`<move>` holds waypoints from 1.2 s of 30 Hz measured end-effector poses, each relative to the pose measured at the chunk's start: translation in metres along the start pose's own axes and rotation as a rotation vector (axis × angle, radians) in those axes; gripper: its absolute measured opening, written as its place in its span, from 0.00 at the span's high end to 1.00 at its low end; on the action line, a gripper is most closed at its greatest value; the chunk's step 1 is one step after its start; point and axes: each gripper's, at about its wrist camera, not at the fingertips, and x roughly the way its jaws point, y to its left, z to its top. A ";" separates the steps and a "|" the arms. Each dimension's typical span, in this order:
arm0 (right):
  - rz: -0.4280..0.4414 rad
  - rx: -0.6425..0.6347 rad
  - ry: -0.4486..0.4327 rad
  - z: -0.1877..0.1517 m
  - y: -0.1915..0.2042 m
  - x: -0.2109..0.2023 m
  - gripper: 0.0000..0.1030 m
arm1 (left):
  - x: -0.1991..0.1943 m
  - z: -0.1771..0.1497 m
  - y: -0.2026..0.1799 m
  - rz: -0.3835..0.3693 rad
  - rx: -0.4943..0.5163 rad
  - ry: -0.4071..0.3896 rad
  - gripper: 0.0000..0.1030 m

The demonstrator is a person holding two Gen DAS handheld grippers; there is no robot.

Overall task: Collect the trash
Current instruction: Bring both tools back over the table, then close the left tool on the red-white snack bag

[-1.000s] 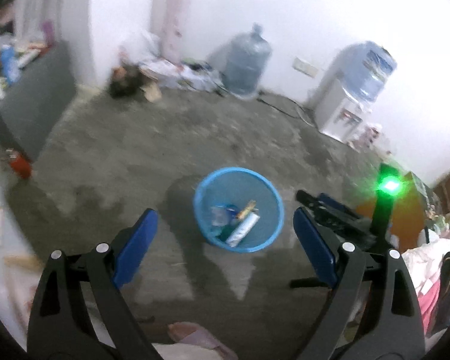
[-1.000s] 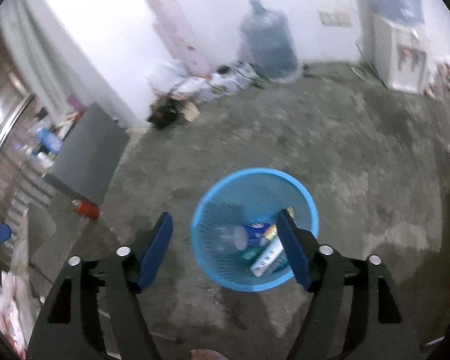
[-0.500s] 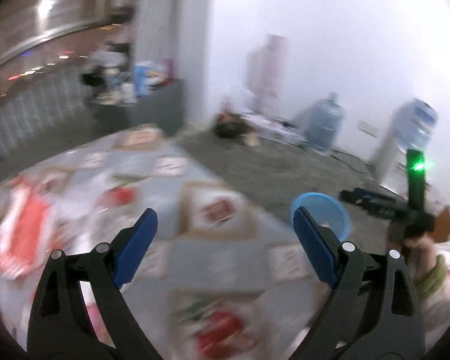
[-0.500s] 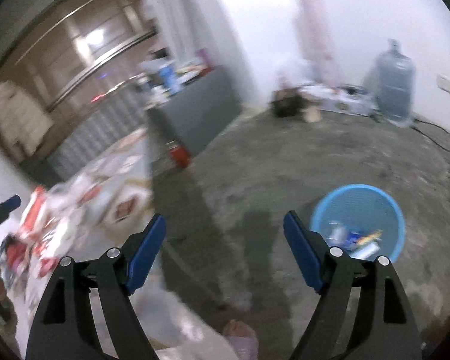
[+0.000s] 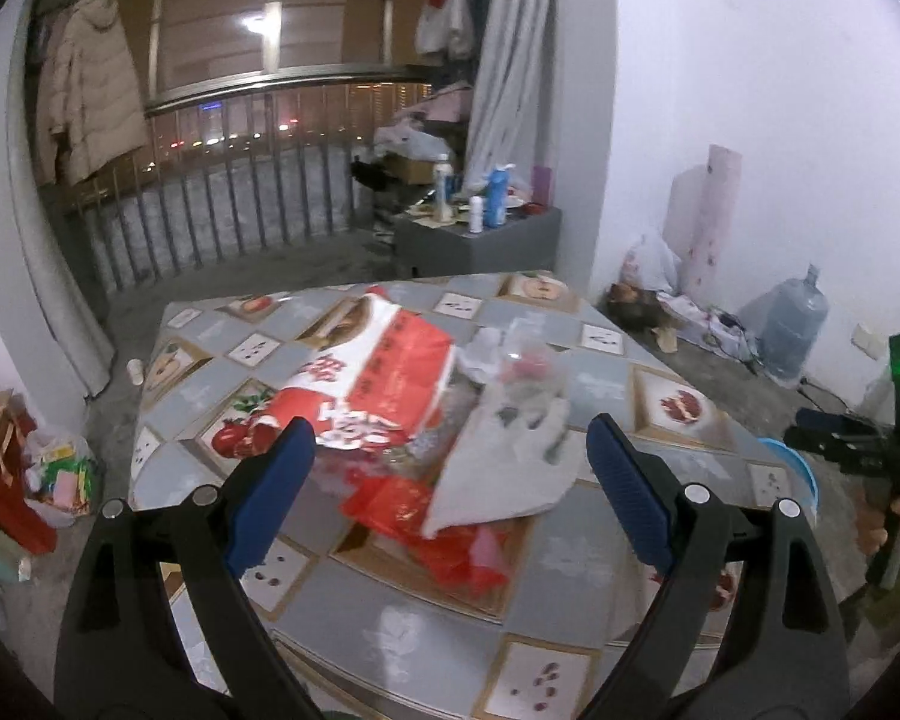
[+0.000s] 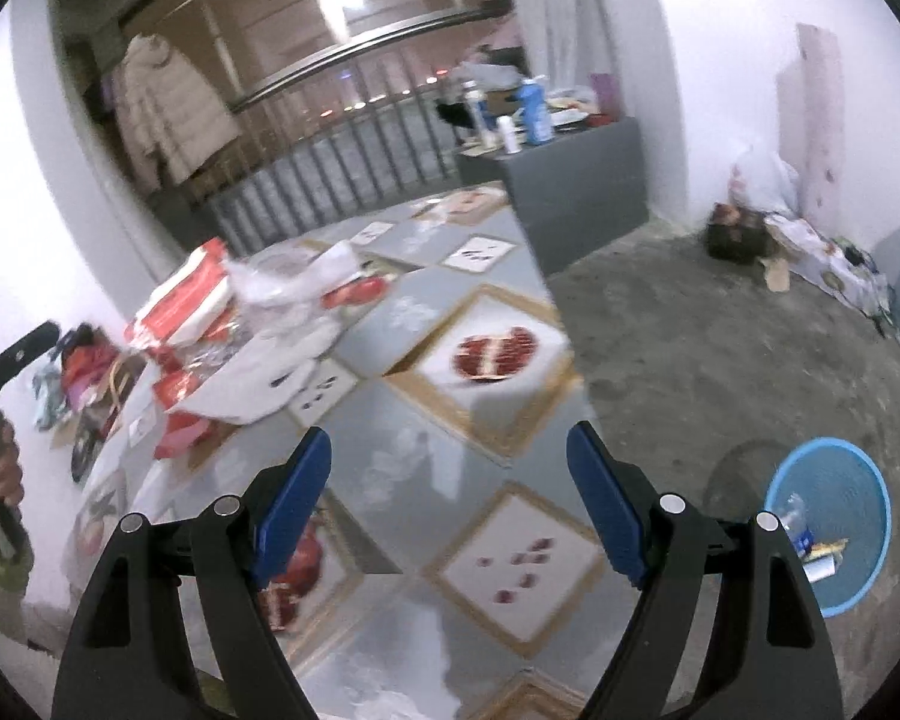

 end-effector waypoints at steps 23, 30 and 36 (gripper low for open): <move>0.092 -0.077 0.107 0.000 0.067 0.052 0.24 | 0.050 -0.024 0.085 -0.170 -0.355 0.053 0.34; 0.117 -0.130 0.103 0.005 0.083 0.057 0.24 | 0.080 -0.034 0.129 -0.328 -0.684 0.061 0.46; 0.180 -0.134 0.113 0.016 0.095 0.080 0.24 | 0.094 -0.039 0.148 -0.389 -0.849 0.038 0.54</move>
